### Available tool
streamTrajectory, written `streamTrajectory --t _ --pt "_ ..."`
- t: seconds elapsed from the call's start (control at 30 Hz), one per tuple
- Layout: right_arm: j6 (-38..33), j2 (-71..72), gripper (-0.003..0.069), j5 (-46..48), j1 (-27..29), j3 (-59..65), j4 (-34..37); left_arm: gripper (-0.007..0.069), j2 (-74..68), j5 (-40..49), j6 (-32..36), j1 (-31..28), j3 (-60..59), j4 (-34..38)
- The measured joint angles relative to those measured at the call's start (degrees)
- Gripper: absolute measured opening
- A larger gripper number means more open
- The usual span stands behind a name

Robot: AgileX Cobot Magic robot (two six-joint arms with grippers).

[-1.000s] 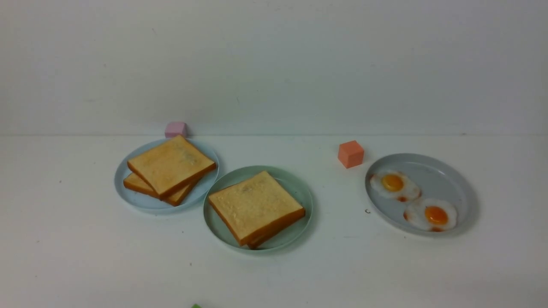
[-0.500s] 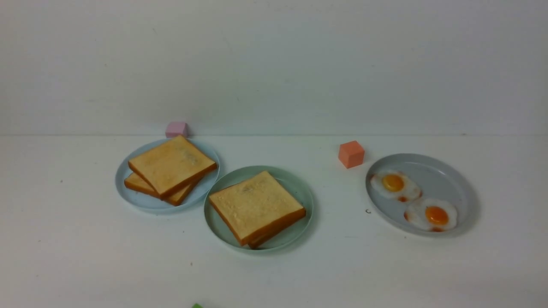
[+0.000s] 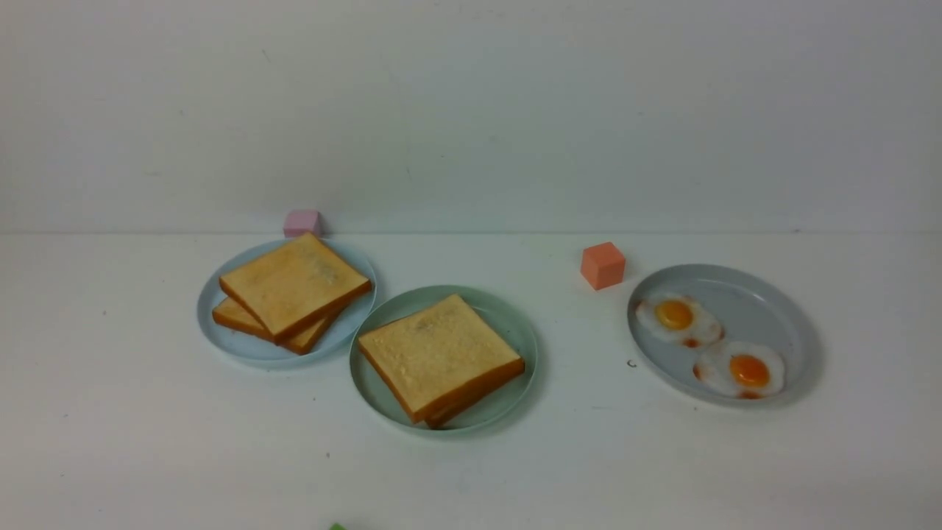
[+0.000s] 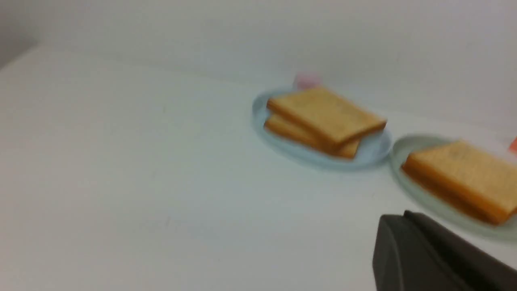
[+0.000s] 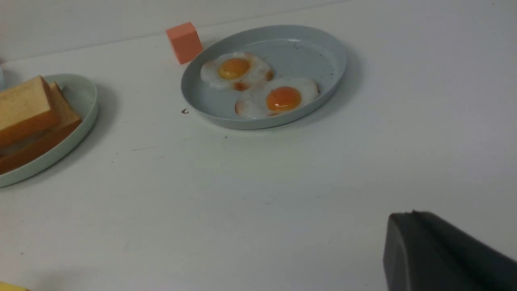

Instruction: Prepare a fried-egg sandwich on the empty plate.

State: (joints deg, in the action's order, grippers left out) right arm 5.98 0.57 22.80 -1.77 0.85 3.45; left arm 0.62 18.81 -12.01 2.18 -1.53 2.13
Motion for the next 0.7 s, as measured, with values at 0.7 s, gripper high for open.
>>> streamTrajectory --t 0.7 --pt "0.06 0.07 0.0042 0.00 0.00 0.00 0.04 -0.0013 0.00 3.41 0.00 0.00 -0.27 0.31"
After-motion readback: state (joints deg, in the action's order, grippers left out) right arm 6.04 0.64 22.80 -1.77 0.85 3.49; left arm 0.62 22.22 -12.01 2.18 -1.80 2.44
